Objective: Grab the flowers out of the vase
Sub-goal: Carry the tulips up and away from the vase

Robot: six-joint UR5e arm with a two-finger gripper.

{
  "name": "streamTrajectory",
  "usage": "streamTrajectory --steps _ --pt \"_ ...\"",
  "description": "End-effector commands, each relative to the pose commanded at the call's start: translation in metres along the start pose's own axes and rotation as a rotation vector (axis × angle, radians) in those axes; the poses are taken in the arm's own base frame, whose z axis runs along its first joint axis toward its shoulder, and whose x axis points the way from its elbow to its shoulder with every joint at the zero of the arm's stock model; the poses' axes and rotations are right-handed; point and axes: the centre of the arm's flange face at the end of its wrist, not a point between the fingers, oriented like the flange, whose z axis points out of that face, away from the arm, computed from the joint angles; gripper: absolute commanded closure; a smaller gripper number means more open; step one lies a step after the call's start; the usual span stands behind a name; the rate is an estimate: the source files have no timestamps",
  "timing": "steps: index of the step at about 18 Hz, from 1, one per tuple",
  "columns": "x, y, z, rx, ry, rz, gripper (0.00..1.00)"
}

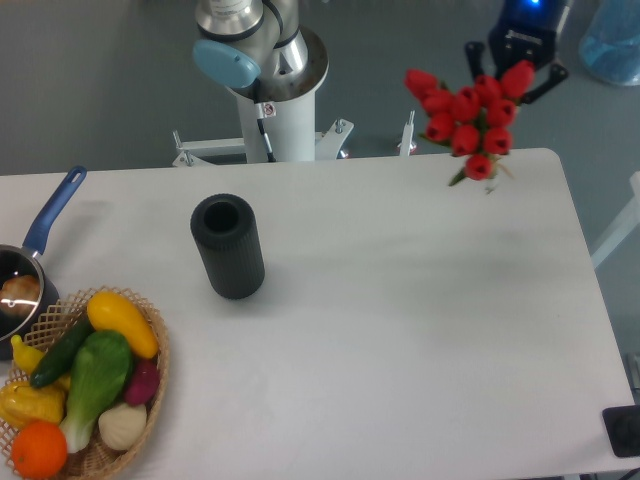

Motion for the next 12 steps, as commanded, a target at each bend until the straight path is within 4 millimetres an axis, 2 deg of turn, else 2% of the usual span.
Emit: streamTrajectory --steps 3,6,8,10,12 --pt "-0.029 -0.003 0.016 -0.146 0.029 0.039 1.00" --pt "-0.033 0.003 0.026 -0.277 0.050 0.033 1.00" --pt "-0.037 -0.006 0.030 -0.317 0.050 0.056 1.00" --pt "-0.047 -0.022 0.039 -0.365 0.058 0.088 1.00" --pt "-0.048 -0.031 0.048 -0.393 0.055 0.054 1.00"
